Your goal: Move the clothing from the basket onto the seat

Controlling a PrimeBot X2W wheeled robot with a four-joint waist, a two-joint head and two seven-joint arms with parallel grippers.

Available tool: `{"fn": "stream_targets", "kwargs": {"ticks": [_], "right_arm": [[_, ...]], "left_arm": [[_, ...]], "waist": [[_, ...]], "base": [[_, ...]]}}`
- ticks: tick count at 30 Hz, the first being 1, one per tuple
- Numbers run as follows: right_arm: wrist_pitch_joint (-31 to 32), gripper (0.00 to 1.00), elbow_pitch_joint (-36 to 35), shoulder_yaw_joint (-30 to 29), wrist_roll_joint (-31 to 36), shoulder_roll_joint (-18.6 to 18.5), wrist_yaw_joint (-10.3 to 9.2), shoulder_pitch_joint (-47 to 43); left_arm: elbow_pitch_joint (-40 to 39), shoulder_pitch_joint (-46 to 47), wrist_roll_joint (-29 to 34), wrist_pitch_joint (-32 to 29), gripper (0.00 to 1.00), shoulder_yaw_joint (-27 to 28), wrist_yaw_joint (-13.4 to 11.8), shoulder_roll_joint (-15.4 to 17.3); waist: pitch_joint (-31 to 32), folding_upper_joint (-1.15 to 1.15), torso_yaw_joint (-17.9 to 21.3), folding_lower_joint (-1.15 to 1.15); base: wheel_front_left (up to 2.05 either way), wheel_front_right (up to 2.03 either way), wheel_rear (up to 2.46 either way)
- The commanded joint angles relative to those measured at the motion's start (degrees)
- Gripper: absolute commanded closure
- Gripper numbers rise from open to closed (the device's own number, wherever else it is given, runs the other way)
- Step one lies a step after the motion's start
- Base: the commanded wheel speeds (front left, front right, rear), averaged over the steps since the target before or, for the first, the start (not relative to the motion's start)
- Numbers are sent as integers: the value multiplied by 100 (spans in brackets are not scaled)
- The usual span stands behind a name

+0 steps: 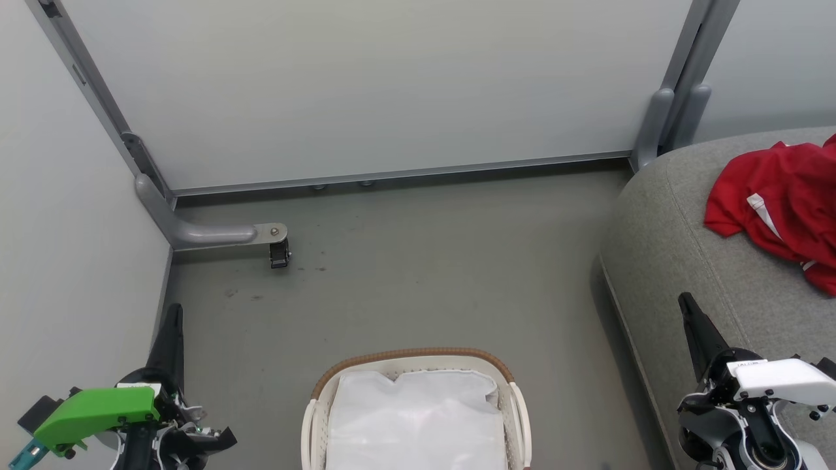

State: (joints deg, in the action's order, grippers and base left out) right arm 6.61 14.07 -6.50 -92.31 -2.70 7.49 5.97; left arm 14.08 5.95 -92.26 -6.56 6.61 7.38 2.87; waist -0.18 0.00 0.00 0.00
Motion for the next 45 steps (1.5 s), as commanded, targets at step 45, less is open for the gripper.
{"fn": "stream_targets", "kwargs": {"ticks": [45], "right_arm": [[6, 100, -20, -11, -21, -35, 0, 48]], "left_arm": [[-10, 63, -28, -14, 100, 5, 29, 0]], "waist": [[0, 0, 0, 0]], "base": [[0, 0, 0]]}}
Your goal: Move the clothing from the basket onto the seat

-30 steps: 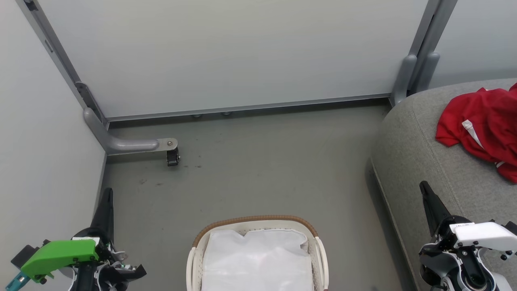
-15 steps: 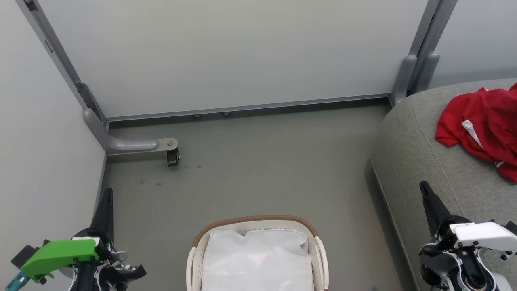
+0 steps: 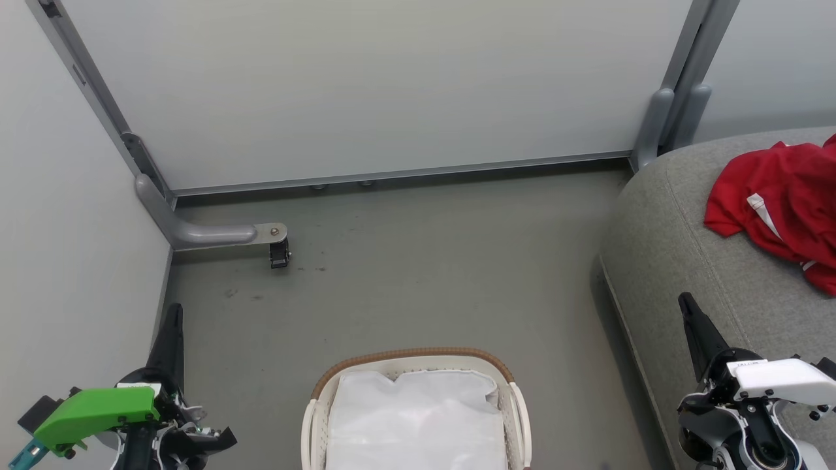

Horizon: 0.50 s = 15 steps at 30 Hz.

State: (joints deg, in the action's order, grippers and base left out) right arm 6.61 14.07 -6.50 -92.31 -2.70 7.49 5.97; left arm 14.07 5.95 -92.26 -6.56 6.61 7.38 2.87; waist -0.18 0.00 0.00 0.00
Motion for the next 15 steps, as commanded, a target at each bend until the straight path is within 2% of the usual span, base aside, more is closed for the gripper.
{"fn": "stream_targets", "kwargs": {"ticks": [1, 15], "right_arm": [[6, 100, -20, -11, -21, -35, 0, 48], [6, 100, -20, -11, -21, -35, 0, 48]], "left_arm": [[-9, 63, -28, -14, 100, 5, 29, 0], [-9, 63, -29, -13, 100, 4, 29, 0]], "waist": [[0, 0, 0, 0], [0, 0, 0, 0]], "base": [[0, 0, 0], [0, 0, 0]]}}
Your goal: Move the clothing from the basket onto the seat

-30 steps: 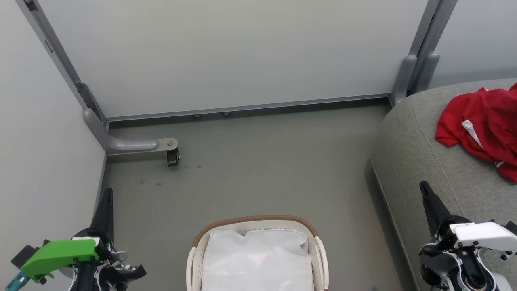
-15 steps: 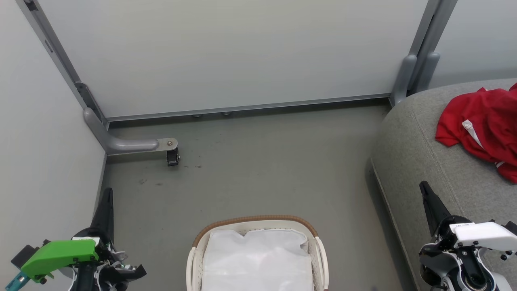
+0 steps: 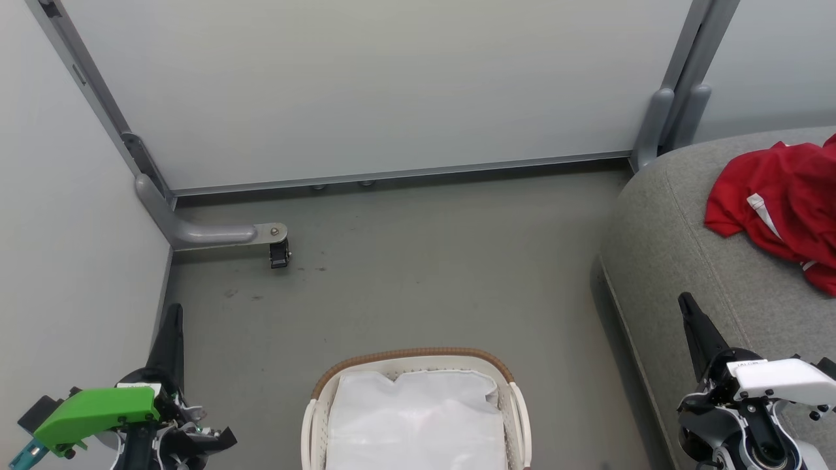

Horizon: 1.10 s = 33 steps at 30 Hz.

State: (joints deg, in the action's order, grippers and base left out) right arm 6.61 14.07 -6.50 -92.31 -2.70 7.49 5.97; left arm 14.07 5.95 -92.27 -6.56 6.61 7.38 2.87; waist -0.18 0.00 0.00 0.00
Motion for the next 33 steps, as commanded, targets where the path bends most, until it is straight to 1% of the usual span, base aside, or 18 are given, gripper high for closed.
{"fn": "stream_targets", "kwargs": {"ticks": [1, 33], "right_arm": [[6, 100, -20, -11, -21, -35, 0, 48], [7, 100, -19, -11, -21, -35, 0, 48]], "left_arm": [[-9, 63, -28, -13, 100, 4, 29, 0], [-9, 63, -28, -13, 100, 4, 29, 0]], "waist": [[0, 0, 0, 0], [0, 0, 0, 0]], "base": [[0, 0, 0], [0, 0, 0]]}}
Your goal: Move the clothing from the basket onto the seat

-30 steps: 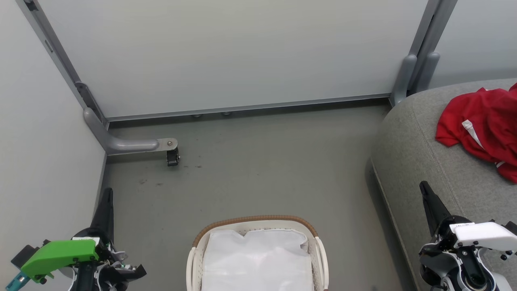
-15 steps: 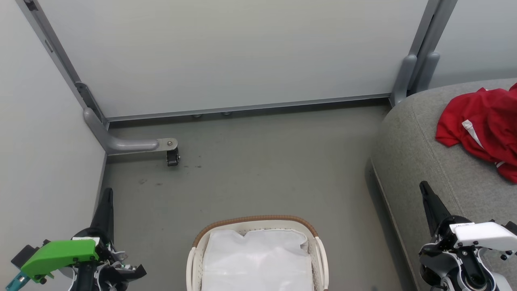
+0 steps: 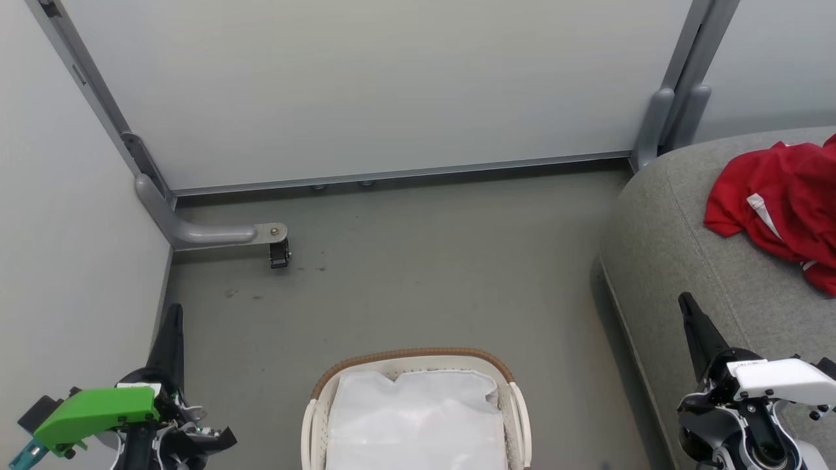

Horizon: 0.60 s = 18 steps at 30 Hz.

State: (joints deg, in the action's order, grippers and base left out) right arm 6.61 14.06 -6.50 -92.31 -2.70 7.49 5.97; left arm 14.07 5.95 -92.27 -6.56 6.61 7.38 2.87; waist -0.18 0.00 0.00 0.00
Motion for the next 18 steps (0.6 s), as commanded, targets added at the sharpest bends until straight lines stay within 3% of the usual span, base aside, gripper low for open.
{"fn": "stream_targets", "kwargs": {"ticks": [1, 18], "right_arm": [[7, 100, -18, -11, -21, -35, 0, 48], [7, 100, -18, -11, -21, -35, 0, 48]], "left_arm": [[-9, 63, -28, -13, 100, 4, 29, 0], [-9, 63, -28, -13, 100, 3, 29, 0]], "waist": [[0, 0, 0, 0], [0, 0, 0, 0]], "base": [[0, 0, 0], [0, 0, 0]]}}
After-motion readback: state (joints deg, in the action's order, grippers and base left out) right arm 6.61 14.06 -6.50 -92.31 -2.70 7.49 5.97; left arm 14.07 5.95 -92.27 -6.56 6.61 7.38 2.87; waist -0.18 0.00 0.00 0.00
